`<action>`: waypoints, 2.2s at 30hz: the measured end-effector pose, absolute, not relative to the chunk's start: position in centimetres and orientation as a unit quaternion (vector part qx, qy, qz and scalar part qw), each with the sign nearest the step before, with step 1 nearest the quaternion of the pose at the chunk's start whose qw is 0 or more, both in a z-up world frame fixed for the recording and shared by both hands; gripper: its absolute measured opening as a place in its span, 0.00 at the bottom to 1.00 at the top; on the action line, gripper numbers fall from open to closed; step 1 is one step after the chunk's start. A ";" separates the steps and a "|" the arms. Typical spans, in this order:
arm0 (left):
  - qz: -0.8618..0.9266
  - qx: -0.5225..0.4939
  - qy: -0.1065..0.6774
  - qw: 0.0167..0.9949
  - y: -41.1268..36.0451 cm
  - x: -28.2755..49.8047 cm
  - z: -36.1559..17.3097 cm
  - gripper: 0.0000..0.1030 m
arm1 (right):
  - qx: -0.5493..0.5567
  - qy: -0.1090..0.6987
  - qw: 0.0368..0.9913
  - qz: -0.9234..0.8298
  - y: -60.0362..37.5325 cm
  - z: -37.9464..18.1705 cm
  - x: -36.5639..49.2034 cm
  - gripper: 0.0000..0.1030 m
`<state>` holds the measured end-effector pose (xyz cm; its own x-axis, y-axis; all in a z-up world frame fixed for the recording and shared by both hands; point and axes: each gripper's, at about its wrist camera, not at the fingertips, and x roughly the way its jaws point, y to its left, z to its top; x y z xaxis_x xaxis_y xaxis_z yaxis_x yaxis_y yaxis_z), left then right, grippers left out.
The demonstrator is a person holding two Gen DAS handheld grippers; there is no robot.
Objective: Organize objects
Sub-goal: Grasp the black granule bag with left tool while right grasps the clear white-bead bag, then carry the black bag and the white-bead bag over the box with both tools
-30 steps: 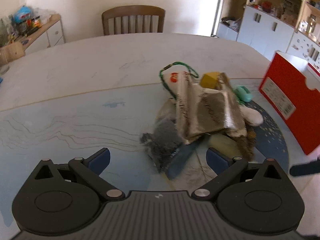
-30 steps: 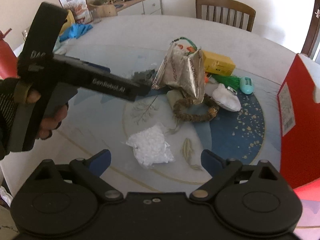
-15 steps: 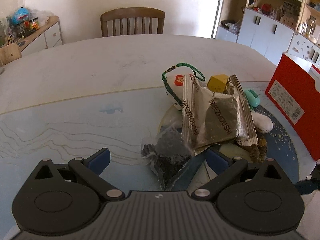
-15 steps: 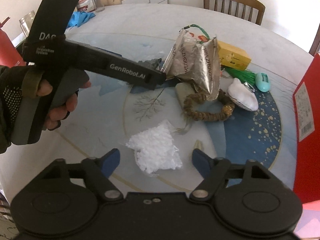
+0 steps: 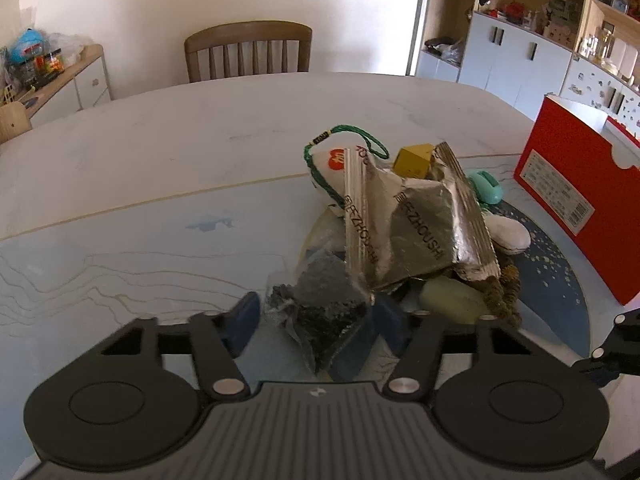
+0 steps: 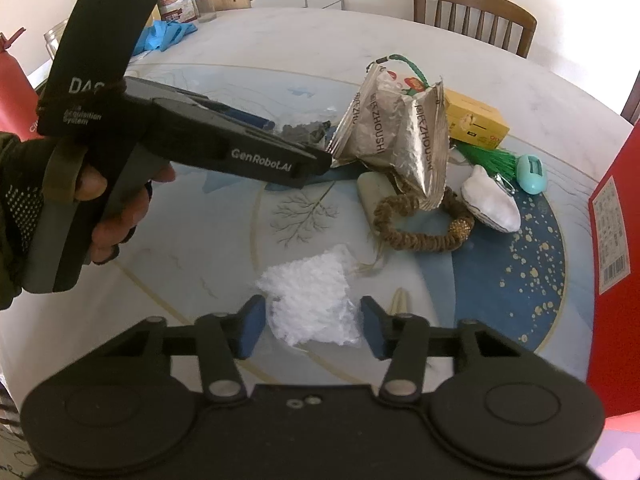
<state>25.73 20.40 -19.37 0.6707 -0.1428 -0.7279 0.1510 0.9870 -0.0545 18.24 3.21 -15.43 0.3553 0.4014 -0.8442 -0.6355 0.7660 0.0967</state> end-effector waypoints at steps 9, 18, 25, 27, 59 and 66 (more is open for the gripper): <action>-0.074 0.027 0.399 0.914 19.7 25.1 -18.7 0.45 | -0.115 0.464 0.819 0.318 2.6 -15.0 18.1 0.33; -0.058 0.017 0.405 0.912 19.5 23.4 -17.7 0.43 | -0.095 0.455 0.827 0.316 1.3 -13.7 17.5 0.30; -0.066 0.005 0.400 0.914 18.8 21.5 -15.7 0.43 | -0.071 0.442 0.838 0.311 -0.4 -12.1 17.1 0.30; -0.069 0.005 0.398 0.915 18.3 20.9 -15.0 0.43 | -0.064 0.437 0.842 0.310 -0.9 -11.5 17.0 0.30; -0.177 0.052 0.334 0.924 3.5 19.3 -4.6 0.43 | -0.003 0.340 0.927 0.155 -16.6 -2.4 16.5 0.30; -0.199 0.067 0.333 0.919 -1.1 20.4 -4.4 0.43 | 0.004 0.337 0.933 0.124 -21.2 -2.4 17.2 0.30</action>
<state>20.38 -1.14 -4.39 0.6989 -0.3210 -0.6391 0.4108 0.9117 -0.0087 17.20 -21.22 -2.36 0.7420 0.2347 -0.6280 -0.2296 0.9690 0.0909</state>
